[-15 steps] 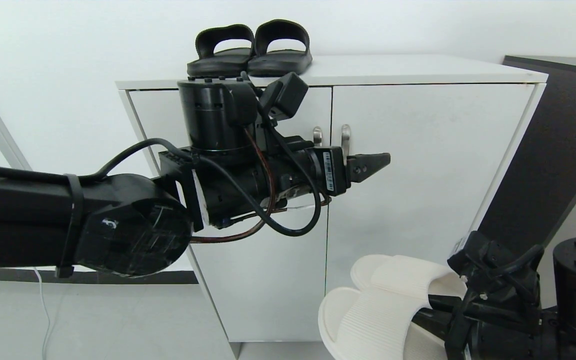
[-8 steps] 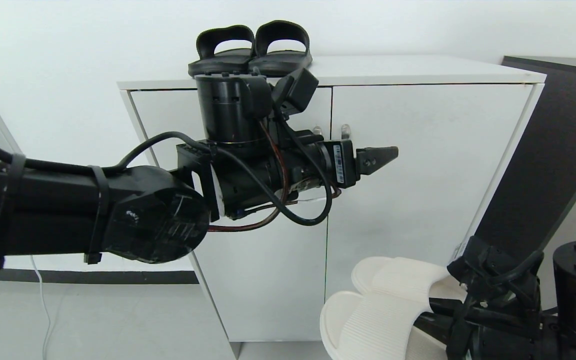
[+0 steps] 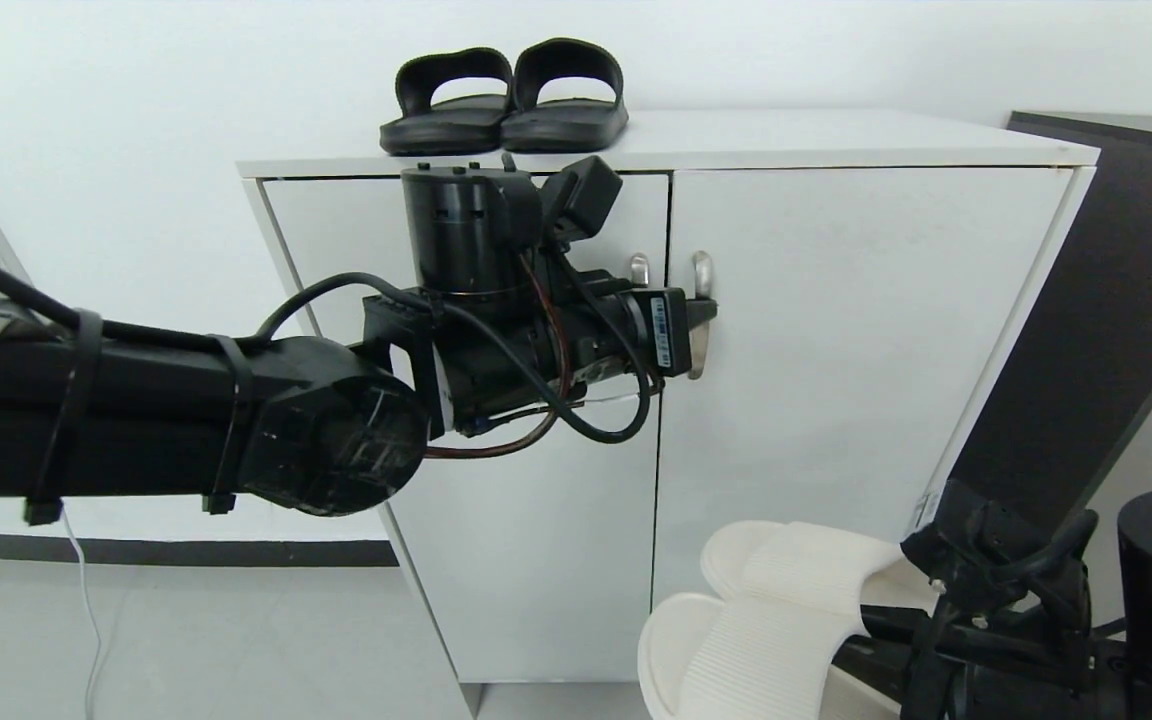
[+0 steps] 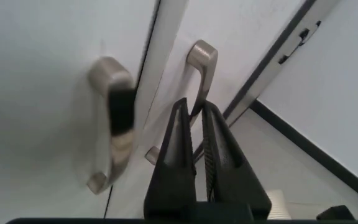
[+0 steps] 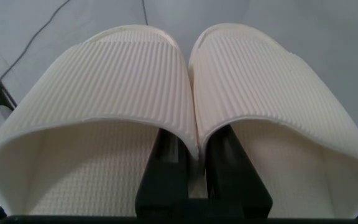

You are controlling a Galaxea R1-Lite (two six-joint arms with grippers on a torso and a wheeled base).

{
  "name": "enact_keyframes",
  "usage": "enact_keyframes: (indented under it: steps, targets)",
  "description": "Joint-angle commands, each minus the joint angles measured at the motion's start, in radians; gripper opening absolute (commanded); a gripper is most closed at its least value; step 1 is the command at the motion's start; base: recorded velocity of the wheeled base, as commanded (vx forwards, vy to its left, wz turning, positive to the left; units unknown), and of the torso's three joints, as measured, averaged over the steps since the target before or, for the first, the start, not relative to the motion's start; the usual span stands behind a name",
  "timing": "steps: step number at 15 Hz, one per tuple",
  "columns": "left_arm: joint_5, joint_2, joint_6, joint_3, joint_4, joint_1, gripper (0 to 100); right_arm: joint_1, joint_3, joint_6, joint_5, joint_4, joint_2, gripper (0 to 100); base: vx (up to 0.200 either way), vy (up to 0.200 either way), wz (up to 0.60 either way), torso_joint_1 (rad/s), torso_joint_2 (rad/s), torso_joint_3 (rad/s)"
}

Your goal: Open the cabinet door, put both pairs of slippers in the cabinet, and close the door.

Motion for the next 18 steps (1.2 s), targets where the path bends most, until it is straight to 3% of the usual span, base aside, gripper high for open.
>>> enact_keyframes:
  steps: [1, 5, 12, 15, 18]
  targets:
    - [-0.014, -0.042, -0.005, 0.037, -0.004, -0.002, 0, 0.001, 0.004, 0.0, 0.014, 0.0, -0.008, 0, 0.0, 0.0, 0.0, 0.0, 0.0, 0.0]
    - [-0.051, -0.117, -0.007, 0.114, -0.004, -0.02, 0, 0.015, 0.047, -0.002, 0.16, 0.0, -0.062, 0, 0.0, 0.0, 0.0, 0.0, 0.0, 0.0]
    - [-0.047, -0.274, -0.001, 0.287, -0.046, -0.098, 0, 0.015, 0.067, -0.036, 0.175, 0.001, -0.073, 0, 0.0, 0.0, 0.0, 0.0, 0.0, 0.0]
    - [-0.053, -0.26, -0.008, 0.323, -0.122, -0.022, 0, 0.015, 0.07, -0.045, 0.174, 0.0, -0.068, 0, 0.0, 0.0, 0.0, 0.0, 0.0, 0.0]
    - [-0.09, -0.188, -0.016, 0.292, -0.174, 0.012, 0, 0.015, 0.07, -0.045, 0.172, 0.0, -0.069, 0, 0.0, 0.0, 0.0, 0.0, 0.0, 0.0]
